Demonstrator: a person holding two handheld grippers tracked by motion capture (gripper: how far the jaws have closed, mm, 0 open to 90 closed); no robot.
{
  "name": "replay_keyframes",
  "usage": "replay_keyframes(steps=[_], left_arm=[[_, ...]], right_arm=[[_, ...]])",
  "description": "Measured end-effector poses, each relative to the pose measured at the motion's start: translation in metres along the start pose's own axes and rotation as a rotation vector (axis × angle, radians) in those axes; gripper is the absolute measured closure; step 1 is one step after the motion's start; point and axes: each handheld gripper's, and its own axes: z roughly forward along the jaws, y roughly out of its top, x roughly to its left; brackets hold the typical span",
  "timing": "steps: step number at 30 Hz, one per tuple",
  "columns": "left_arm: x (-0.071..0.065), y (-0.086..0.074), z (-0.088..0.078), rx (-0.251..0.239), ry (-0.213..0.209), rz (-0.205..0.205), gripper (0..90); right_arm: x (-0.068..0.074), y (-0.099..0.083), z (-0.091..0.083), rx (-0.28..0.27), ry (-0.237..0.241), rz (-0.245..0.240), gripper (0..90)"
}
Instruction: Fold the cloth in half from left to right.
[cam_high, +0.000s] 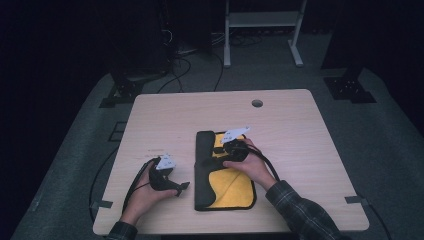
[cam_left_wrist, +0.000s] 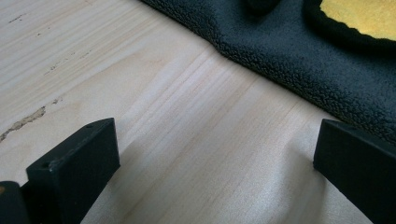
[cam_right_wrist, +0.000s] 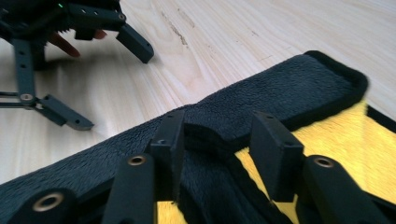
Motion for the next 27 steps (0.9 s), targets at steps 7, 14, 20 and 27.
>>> replay_keyframes(steps=[7, 14, 20, 27], left_arm=[[0.000, 0.000, 0.000, 0.000, 0.000, -0.001, 0.0], [0.000, 0.000, 0.000, 0.000, 0.000, -0.002, 0.0], [0.000, 0.000, 0.000, 0.000, 0.001, -0.002, 0.0], [0.000, 0.000, 0.000, -0.001, 0.002, -0.004, 0.0]], right_arm=[[0.007, 0.000, 0.024, 0.032, 0.017, -0.018, 48.4], [0.013, -0.005, 0.041, 0.087, -0.003, -0.054, 48.5], [0.010, -0.005, 0.040, 0.085, -0.037, -0.043, 74.9], [0.000, -0.002, 0.028, 0.047, -0.009, 0.014, 81.5]])
